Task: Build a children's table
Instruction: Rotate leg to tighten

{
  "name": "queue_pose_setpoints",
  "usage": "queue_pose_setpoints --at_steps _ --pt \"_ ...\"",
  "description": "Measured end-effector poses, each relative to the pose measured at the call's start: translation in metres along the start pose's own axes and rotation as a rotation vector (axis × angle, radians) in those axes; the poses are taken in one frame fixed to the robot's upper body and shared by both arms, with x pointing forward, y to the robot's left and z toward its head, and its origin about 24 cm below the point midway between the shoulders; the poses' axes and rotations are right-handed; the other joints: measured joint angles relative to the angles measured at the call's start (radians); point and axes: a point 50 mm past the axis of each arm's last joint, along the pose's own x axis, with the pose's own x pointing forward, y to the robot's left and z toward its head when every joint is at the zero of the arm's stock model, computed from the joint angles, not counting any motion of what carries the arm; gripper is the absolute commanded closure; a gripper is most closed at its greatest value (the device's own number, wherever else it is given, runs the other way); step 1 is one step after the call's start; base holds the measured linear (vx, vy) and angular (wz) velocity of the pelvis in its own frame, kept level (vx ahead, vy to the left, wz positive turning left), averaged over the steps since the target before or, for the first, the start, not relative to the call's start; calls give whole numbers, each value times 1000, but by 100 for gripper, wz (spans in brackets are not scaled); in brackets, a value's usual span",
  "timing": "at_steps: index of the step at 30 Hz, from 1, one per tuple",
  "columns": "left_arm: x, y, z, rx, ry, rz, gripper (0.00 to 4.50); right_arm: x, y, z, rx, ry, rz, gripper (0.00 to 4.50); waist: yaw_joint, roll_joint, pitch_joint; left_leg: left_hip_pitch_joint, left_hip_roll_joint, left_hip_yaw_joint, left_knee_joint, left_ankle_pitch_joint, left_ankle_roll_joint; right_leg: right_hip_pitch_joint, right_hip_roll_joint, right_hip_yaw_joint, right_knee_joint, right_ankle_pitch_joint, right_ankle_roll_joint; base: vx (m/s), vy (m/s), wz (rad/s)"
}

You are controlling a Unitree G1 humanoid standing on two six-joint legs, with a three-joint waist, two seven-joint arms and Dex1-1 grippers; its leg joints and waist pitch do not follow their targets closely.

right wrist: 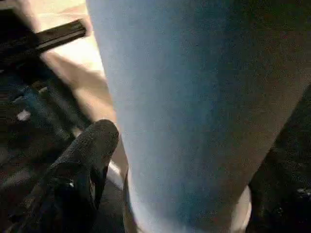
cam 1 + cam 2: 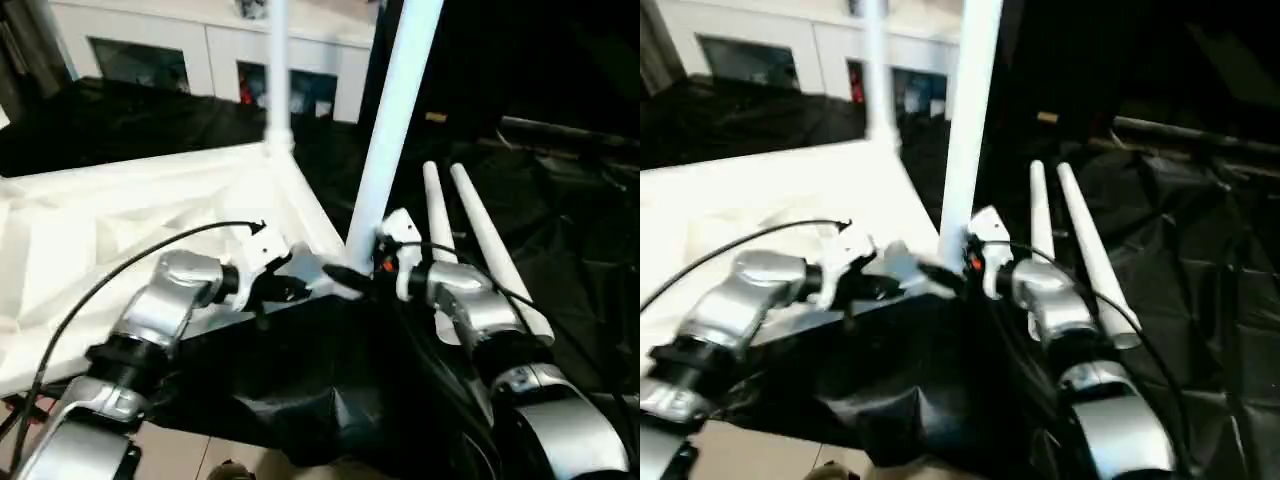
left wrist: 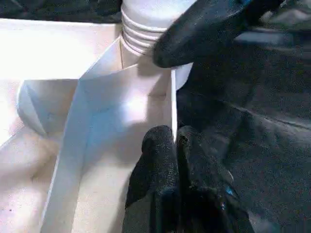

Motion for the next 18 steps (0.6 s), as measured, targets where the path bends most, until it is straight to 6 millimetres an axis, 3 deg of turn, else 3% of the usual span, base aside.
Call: queue_pose_setpoints --at_steps 4,7,18 --pt "-7 -2 -2 29 17 -63 450 -8 4 0 -40 44 129 73 3 0 0 0 0 0 1 0 0 0 0 0 0 0 0 0 0 0" --pt "-11 -5 -5 47 32 -111 450 -16 8 -2 -43 65 214 98 9 -1 0 0 0 0 2 0 0 1 0 0 0 0 0 0 0 0" --pt "-14 -8 -5 67 42 -172 450 -20 12 -1 -13 88 294 174 26 -1 0 0 1 0 2 0 0 1 0 0 1 1 0 0 0 0"
